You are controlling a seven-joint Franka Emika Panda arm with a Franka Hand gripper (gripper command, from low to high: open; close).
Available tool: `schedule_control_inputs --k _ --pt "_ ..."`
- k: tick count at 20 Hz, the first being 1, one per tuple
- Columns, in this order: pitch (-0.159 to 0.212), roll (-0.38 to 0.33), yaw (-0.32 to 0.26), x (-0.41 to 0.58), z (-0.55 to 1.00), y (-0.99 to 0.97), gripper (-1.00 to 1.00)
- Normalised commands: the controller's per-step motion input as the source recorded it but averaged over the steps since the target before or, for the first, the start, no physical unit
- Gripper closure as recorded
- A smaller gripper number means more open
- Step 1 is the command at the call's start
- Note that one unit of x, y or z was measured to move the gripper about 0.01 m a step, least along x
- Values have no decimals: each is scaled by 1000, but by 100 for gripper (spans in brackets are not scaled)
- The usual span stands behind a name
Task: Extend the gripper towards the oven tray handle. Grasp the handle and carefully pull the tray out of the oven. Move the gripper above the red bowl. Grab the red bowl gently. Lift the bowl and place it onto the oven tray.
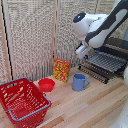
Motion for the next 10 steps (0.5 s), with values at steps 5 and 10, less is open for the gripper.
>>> schedule_control_inputs --k 5,10 --pt "6 225 -147 17 384 449 -100" --pt "66 200 -96 135 235 599 -100"
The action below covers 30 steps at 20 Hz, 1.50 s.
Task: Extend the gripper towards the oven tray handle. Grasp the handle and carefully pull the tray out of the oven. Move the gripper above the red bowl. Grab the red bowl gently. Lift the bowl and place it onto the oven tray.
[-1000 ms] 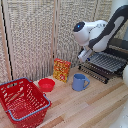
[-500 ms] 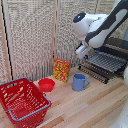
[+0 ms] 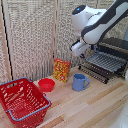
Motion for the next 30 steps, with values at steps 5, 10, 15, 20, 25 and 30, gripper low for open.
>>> schedule_control_inputs --k 5,10,15,20,25,30 --pt "106 169 -61 191 73 731 -100" --pt "100 154 -62 179 18 760 -100" --pt "89 132 -100 211 -3 703 -100" --pt "54 136 -162 249 -115 531 -100" --pt "2 126 -189 235 -303 430 -100" --pt "-12 130 -210 242 -386 311 -100"
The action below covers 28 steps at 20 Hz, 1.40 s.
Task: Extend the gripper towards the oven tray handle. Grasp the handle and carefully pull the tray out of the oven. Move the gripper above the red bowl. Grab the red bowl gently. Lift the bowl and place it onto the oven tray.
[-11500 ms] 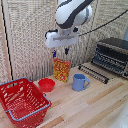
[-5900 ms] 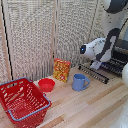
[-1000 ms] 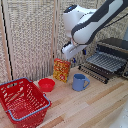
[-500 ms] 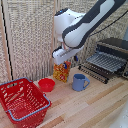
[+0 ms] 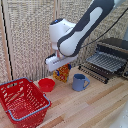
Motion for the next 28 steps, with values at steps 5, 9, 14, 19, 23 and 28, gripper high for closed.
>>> schedule_control_inputs --k 5,9,14,19,23,28 --pt "-60 89 -190 512 -151 78 -100" --pt "-61 55 -158 613 -9 95 -100" --pt "-18 49 -145 523 -151 119 -100" --pt "9 20 -132 290 -262 210 -100" --pt "26 -2 -87 88 -261 174 -100" --pt "37 -43 -69 -13 -190 70 -100"
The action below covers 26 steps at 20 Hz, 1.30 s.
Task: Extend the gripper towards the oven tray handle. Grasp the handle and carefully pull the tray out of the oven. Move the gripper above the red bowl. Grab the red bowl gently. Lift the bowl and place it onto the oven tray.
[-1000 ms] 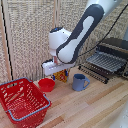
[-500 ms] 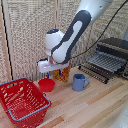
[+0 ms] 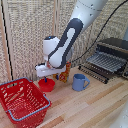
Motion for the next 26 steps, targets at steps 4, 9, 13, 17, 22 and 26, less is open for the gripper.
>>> schedule_control_inputs --k 4,9,13,17,22,26 --pt "81 -11 -22 1 -417 -16 -100" --pt "36 33 13 0 -312 -55 100" --pt "1 3 0 0 -1 0 100" --pt "0 0 -2 9 0 40 100" --pt "0 0 -12 1 0 88 100" --pt "0 0 -49 2 0 21 100"
